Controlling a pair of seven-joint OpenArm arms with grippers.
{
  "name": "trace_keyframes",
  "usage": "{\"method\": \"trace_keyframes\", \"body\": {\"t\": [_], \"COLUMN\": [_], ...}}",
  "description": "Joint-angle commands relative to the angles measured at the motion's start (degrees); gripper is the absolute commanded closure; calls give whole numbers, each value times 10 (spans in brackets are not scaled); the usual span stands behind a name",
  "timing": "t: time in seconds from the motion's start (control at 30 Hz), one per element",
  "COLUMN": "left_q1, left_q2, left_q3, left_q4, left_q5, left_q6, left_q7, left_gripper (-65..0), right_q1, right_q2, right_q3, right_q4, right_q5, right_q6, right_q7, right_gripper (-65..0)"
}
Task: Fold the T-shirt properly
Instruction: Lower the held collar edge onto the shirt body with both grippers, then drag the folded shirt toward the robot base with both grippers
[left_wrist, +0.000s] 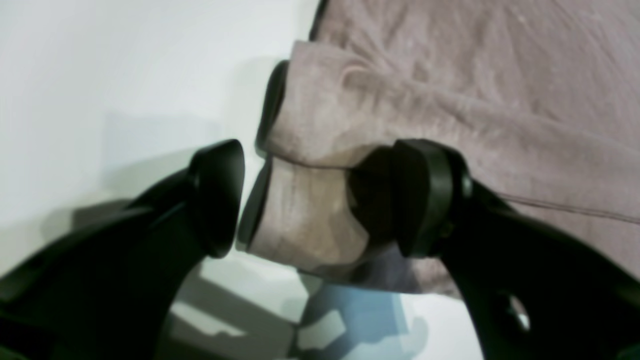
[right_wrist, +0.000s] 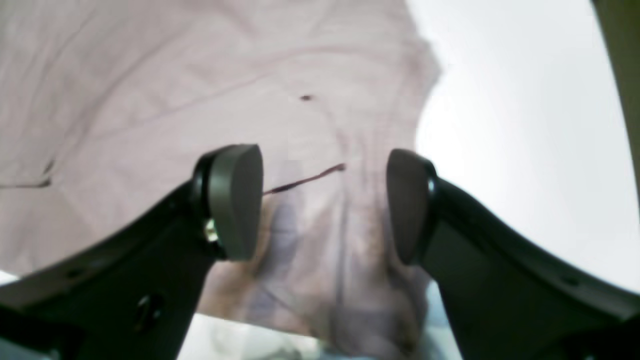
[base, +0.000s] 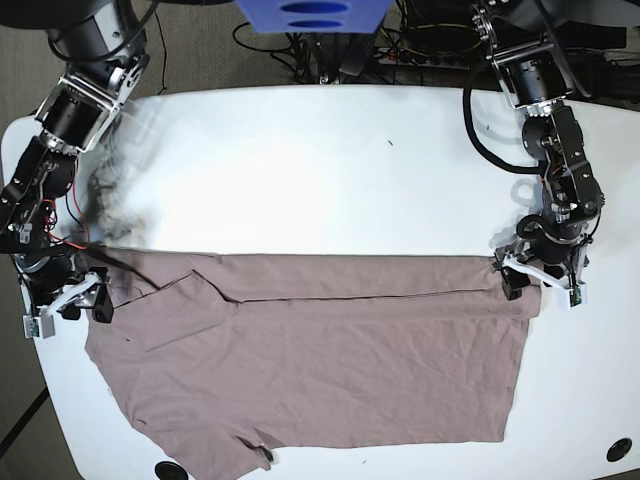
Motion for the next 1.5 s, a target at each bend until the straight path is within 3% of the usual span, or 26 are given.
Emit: {"method": "trace_keyframes", "body": {"t": [0.0,0.1,0.23,0.3,0.83,1.37,1.47], "left_q1": [-15,-21,-25,-25,-17,-14,-8], "left_q2": [-6,-6,-4,-4,-10,-14,-12], "left_q3": [7,17,22,25,15,17,21], "left_q4": [5,-3,-10,-12,-17,-16,-17], "left_q5": [-8,-13,-16,-15,-14,-13,-12], "left_q6": [-2,-5,-8,-9,-8,-10,-11], "left_q7": [-4,1,14,21,-15,-2,3], "left_gripper": [-383,-267,-60,0,0,0,0], "right_q1": [16,22,27,28,-5,-32,-21], "right_q2": [26,41,48,49,41,27,28], "right_q3": [6,2,1,0,0,2,6], "right_q4": [-33,-81,-115,-129,-130,-127,-138], "right_q5": [8,8,7,5,7,-5,-5], "right_q6": [0,8,13,14,41,20,35], "right_q7": [16,24,34,38,24,23,23], "right_gripper": [-378,-377,-377,-377,-379,-394,-243]}}
